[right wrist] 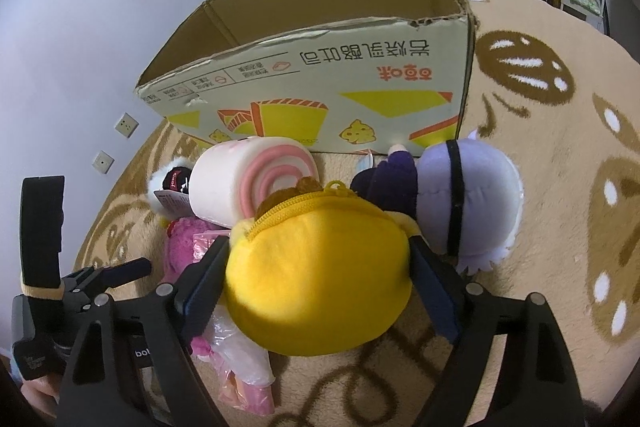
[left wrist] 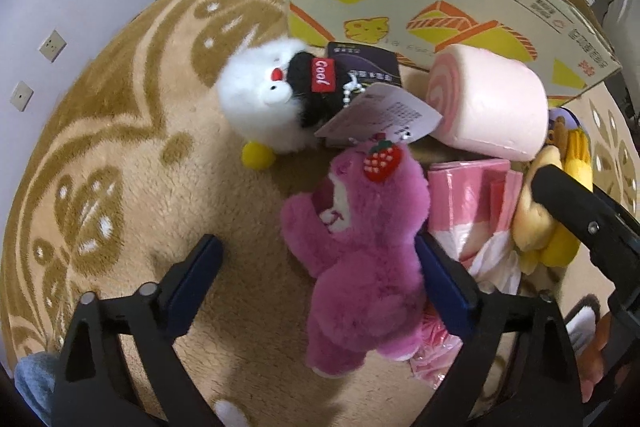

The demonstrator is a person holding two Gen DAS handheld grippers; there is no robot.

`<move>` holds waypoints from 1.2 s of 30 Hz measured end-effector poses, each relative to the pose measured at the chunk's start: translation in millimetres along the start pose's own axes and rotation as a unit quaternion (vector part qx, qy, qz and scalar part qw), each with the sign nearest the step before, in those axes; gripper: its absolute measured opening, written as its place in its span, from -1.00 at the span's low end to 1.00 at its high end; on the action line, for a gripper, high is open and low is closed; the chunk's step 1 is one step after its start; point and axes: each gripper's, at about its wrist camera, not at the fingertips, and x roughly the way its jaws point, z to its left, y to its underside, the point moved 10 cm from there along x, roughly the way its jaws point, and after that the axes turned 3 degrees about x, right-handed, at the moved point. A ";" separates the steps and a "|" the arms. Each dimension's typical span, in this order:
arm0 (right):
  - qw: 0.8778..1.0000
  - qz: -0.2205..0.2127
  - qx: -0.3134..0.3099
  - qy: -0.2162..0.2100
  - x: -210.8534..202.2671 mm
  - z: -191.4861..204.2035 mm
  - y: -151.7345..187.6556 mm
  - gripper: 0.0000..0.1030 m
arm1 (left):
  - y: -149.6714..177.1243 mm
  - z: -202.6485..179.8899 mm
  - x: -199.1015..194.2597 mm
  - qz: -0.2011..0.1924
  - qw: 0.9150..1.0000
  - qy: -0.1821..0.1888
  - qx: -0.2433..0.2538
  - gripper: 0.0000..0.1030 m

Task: Organize soft objects
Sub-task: 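Grasp the pink bear with the left gripper while the right gripper grasps the yellow plush, then carry the pink bear and yellow plush into the box and open both grippers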

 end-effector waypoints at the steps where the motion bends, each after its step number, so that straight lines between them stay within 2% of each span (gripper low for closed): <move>1: 1.000 0.000 0.000 0.000 0.0 0.2 -0.2 0.76 | 0.0 -1.5 0.9 0.001 1.000 0.005 0.000 0.71; 4: 1.000 0.000 -0.001 0.000 -1.2 0.0 0.3 0.75 | 2.2 -5.6 3.5 0.003 1.000 0.017 0.000 0.54; 6: 1.000 -0.002 -0.007 0.003 -2.1 1.1 0.2 0.70 | 5.5 -10.3 0.9 0.006 0.999 0.041 -0.001 0.11; 7: 1.000 -0.004 -0.011 0.005 -2.9 2.2 -0.3 0.69 | 7.4 -15.8 2.9 0.013 0.998 0.061 -0.002 0.02; 9: 1.000 -0.006 -0.020 0.009 -4.6 5.2 -0.8 0.65 | 8.2 -19.0 4.2 0.012 0.998 0.057 0.006 -0.06; 14: 0.999 -0.017 -0.032 0.007 -8.5 12.3 -3.4 0.61 | 6.6 -22.5 0.8 0.002 0.998 0.062 0.008 -0.15; 17: 0.999 -0.027 -0.035 0.005 -13.2 14.9 -6.3 0.61 | 4.4 -24.5 -2.6 -0.010 0.999 0.047 0.023 -0.16; 20: 0.999 -0.038 -0.035 0.001 -19.7 17.3 -7.7 0.61 | -1.5 -26.2 -13.0 -0.036 0.998 0.014 0.038 -0.19; 23: 0.998 -0.049 -0.038 -0.002 -28.8 19.5 -10.2 0.61 | -10.7 -29.4 -32.1 -0.074 0.997 0.002 0.039 -0.19; 26: 0.997 -0.062 -0.042 -0.003 -39.7 21.8 -13.4 0.61 | -20.9 -22.1 -52.9 -0.109 0.993 -0.010 0.041 -0.21; 30: 0.995 -0.084 -0.054 -0.002 -56.5 26.1 -18.6 0.61 | -18.8 -19.5 -81.2 -0.149 0.988 -0.020 0.044 -0.21; 36: 0.991 -0.119 -0.060 -0.003 -84.6 32.1 -32.5 0.61 | -35.3 -15.6 -123.2 -0.208 0.975 -0.046 0.056 -0.21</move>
